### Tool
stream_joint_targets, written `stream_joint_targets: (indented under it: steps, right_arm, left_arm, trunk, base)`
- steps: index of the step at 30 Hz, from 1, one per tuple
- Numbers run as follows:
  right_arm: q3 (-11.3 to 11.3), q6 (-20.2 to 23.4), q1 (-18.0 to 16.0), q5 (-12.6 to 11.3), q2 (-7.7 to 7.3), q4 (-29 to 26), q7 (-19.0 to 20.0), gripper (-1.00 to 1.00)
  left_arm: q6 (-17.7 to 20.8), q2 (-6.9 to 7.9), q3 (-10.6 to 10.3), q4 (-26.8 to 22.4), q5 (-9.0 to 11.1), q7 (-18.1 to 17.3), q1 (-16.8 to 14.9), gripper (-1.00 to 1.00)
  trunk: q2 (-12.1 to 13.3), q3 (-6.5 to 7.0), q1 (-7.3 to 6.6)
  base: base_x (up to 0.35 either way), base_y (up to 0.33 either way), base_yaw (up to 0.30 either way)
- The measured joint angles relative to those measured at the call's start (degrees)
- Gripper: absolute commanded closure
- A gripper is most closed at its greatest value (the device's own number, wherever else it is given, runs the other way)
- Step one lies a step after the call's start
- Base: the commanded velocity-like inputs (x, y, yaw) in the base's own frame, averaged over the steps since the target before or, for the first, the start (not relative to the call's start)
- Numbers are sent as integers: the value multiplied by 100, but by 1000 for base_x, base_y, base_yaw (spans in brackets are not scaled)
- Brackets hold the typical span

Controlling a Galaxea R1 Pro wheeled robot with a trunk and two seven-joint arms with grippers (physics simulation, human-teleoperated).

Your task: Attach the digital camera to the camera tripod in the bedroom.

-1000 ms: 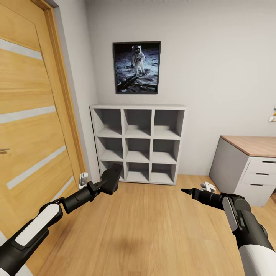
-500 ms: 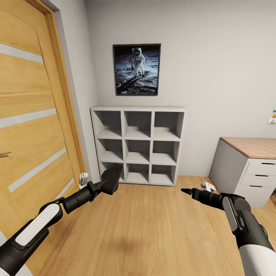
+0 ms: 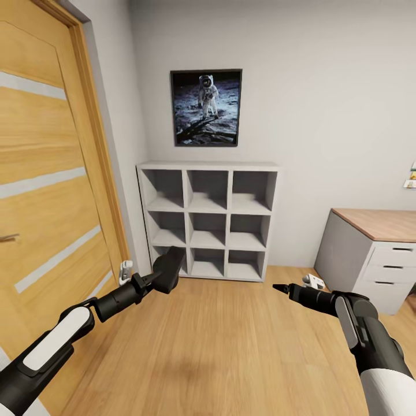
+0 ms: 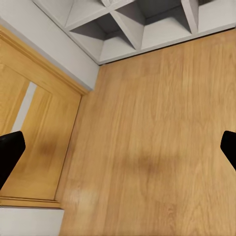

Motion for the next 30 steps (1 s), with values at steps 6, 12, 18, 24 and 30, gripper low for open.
stream_joint_targets:
  steps: [6,12,18,24,30]
  right_arm:
    - [0,1,0,0,0,0,0,-100]
    - [0,0,0,0,0,1,0,-100]
    - [0,0,0,0,0,3,0,-100]
    - [0,-1,0,0,2,3,0,-100]
    - [-5,1,0,0,0,3,0,-100]
  left_arm:
    - [0,0,0,4,0,0,0,100]
    - [0,0,0,5,0,0,0,100]
    - [-3,0,0,5,-5,0,0,100]
    - [-8,0,0,5,-9,0,0,100]
    - [-13,-4,0,5,-10,26,0,100]
  trunk:
    - [241,108,-132]
    - [482,216,-264]
    - [722,324,-396]
    - [963,432,-528]
    - [1204,539,-659]
  base:
    - [0,0,0]
    - [0,0,0]
    - [0,0,0]
    - [0,0,0]
    - [0,0,0]
